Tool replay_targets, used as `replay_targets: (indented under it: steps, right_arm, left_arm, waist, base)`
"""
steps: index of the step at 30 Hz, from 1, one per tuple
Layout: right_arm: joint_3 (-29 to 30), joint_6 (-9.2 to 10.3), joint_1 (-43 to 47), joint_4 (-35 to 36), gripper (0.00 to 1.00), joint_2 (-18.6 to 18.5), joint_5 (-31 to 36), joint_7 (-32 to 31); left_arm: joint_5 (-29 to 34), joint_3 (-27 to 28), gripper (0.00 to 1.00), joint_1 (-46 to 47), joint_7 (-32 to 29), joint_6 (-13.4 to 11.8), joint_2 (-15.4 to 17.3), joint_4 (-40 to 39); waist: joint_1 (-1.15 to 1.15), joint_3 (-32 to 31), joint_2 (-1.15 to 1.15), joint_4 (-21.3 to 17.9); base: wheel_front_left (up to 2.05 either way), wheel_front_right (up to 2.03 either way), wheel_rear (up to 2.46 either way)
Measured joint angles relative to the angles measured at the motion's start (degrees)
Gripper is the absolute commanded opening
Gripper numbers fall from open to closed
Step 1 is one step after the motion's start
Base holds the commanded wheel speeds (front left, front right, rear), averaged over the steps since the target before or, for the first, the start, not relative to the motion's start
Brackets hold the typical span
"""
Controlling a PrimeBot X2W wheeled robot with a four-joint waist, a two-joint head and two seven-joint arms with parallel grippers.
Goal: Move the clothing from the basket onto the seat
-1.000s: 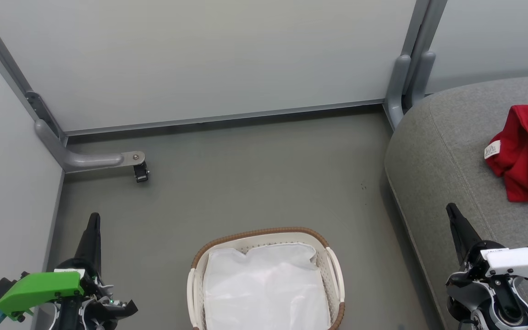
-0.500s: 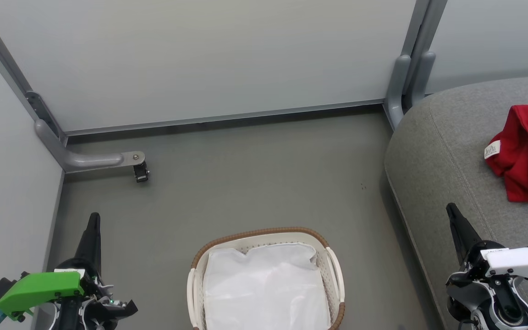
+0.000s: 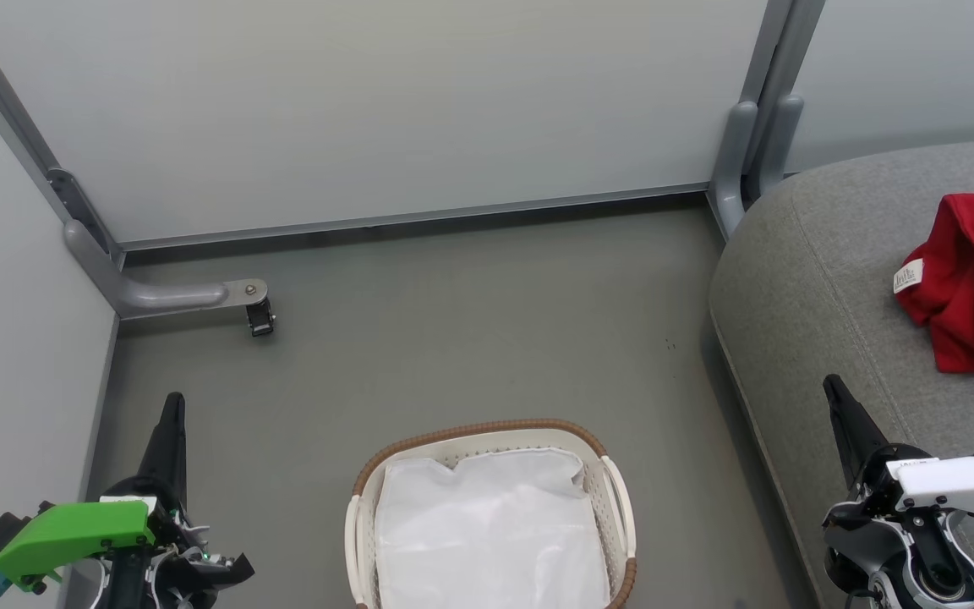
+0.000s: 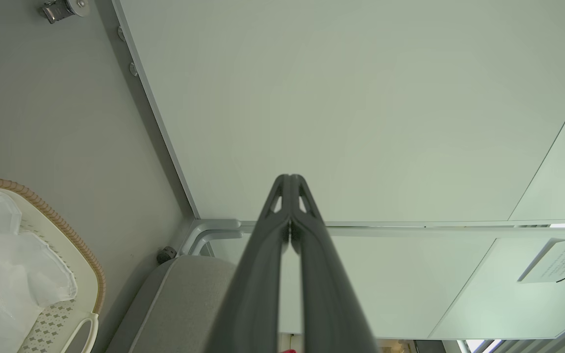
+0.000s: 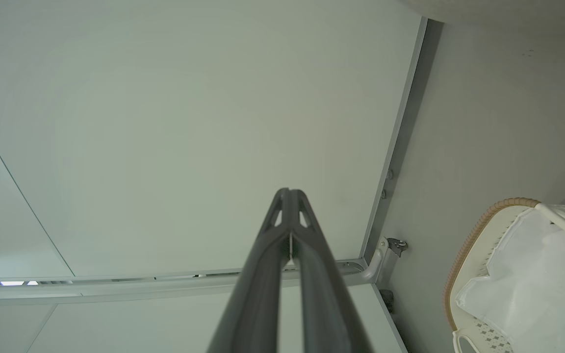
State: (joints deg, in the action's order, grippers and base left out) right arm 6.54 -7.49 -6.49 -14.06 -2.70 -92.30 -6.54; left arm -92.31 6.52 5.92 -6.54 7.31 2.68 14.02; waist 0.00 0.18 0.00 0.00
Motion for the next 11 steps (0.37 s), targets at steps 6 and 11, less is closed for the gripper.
replay_targets:
  steps: [6,11]
  right_arm:
    - [0.0,0.0,0.0,0.0,0.0,0.0,0.0,0.0]
    - [0.0,-0.01,0.0,0.0,0.0,0.0,0.0,0.0]
  left_arm:
    - [0.0,0.0,0.0,0.0,0.0,0.0,0.0,0.0]
    - [0.0,0.0,0.0,0.0,0.0,0.0,0.0,0.0]
  waist:
    - [0.0,0.0,0.0,0.0]
    - [0.0,0.0,0.0,0.0]
  base:
    - [0.0,0.0,0.0]
    - [0.0,0.0,0.0]
